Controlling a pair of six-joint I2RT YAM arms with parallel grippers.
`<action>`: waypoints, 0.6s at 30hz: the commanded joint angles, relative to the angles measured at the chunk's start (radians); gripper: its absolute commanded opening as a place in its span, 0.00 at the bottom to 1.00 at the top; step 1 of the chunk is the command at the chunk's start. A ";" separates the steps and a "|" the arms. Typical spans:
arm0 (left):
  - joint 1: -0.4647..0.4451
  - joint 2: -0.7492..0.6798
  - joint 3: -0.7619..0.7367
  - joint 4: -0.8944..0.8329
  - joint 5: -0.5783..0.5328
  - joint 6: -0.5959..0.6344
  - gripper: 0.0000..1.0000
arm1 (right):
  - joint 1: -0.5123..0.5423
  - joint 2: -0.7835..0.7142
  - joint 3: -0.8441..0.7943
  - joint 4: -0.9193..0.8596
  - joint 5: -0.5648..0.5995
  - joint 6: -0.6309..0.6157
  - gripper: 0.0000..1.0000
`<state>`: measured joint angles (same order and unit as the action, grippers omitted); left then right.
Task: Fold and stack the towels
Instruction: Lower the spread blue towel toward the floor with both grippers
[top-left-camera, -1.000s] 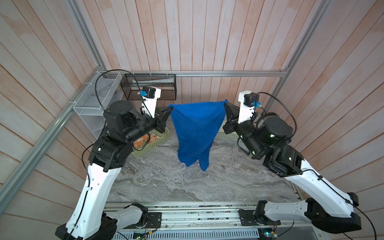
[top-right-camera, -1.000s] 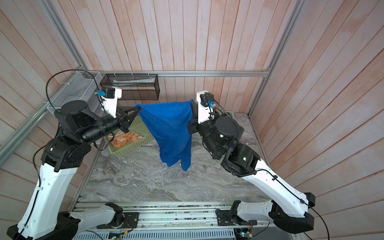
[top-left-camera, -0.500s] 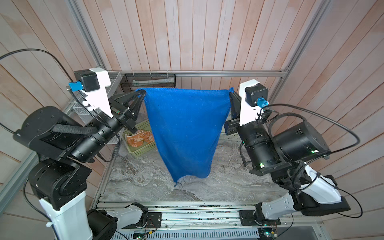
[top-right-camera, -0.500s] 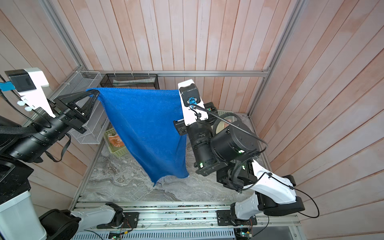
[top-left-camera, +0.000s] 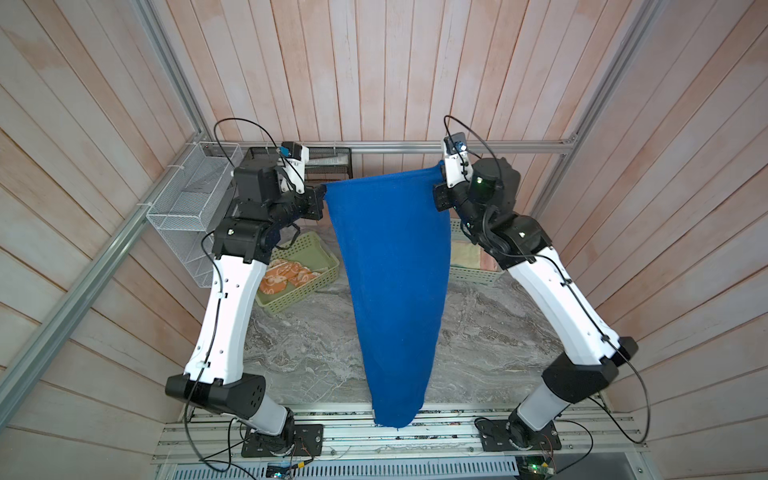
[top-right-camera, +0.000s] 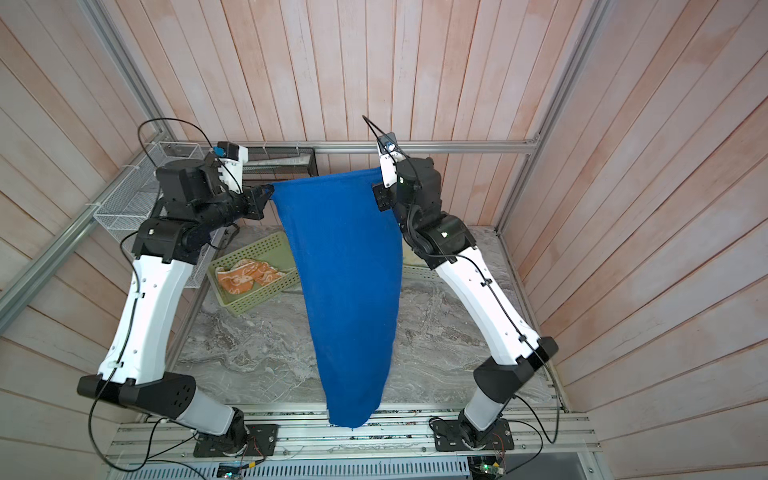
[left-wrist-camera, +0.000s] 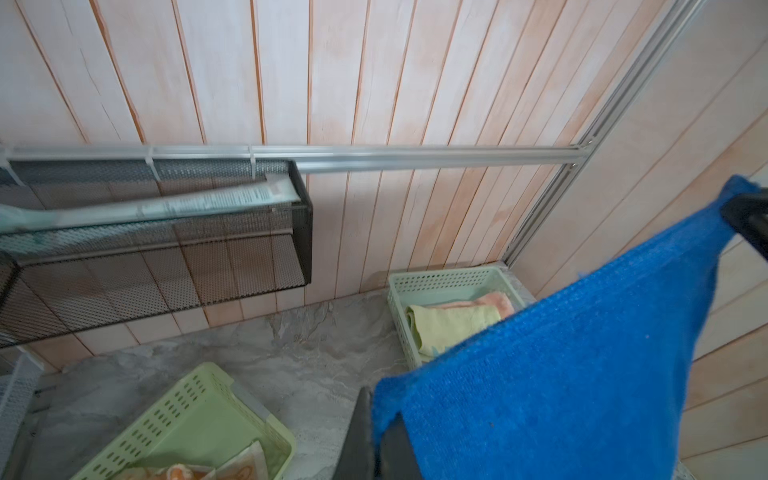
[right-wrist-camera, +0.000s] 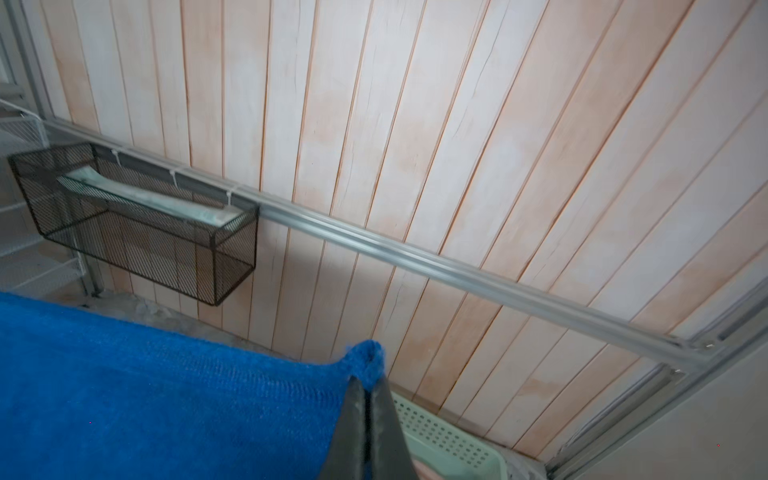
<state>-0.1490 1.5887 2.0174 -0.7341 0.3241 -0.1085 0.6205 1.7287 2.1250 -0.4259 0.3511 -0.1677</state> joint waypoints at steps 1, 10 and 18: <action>0.048 0.021 -0.016 0.151 0.053 -0.043 0.00 | -0.064 0.041 0.017 0.000 -0.093 0.124 0.00; 0.028 0.018 -0.127 0.232 0.125 -0.067 0.00 | -0.093 -0.033 -0.140 0.138 -0.120 0.131 0.00; -0.065 -0.232 -0.157 0.277 -0.044 -0.020 0.00 | -0.019 -0.374 -0.358 0.323 -0.030 0.039 0.00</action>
<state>-0.2066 1.4864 1.8450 -0.5457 0.3775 -0.1505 0.5644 1.4784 1.7885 -0.2459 0.2230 -0.0669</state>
